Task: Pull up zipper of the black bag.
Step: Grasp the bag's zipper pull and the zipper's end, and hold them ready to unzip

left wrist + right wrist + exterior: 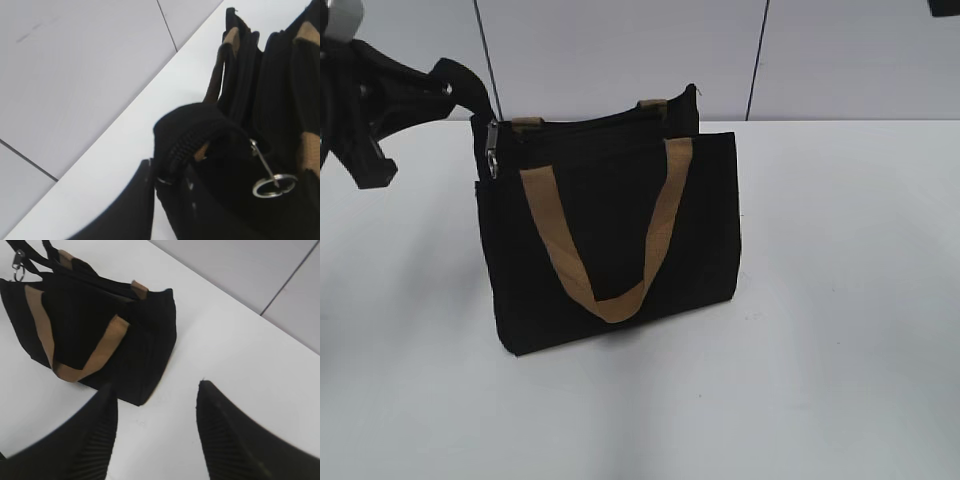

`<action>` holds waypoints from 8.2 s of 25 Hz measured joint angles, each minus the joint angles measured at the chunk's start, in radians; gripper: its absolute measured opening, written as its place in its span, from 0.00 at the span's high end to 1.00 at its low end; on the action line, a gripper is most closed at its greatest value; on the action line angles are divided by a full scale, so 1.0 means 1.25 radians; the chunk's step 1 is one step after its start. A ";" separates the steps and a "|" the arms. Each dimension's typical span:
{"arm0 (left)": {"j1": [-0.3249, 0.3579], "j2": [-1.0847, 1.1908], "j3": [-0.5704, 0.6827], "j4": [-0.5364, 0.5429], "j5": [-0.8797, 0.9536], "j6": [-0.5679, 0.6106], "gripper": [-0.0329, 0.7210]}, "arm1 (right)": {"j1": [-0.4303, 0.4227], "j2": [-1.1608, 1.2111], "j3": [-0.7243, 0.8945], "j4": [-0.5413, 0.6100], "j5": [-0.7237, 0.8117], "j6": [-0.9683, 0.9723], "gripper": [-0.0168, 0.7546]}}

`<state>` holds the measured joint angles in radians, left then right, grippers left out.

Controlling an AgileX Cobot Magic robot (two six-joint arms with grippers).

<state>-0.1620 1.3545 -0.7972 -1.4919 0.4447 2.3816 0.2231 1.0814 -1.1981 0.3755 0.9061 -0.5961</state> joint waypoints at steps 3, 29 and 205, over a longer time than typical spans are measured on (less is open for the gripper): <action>0.000 -0.001 0.000 -0.038 0.000 -0.034 0.85 | 0.052 0.047 -0.041 0.000 -0.001 0.006 0.46; 0.000 -0.109 0.000 -0.085 0.060 -0.175 0.86 | 0.381 0.434 -0.164 0.000 -0.311 -0.069 0.46; -0.001 -0.113 0.005 0.861 0.116 -1.095 0.93 | 0.233 0.557 -0.165 -0.019 -0.283 -0.105 0.98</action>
<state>-0.1630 1.2129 -0.7911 -0.4155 0.5891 1.0132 0.5138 1.7783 -1.4047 0.3522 0.5518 -0.7270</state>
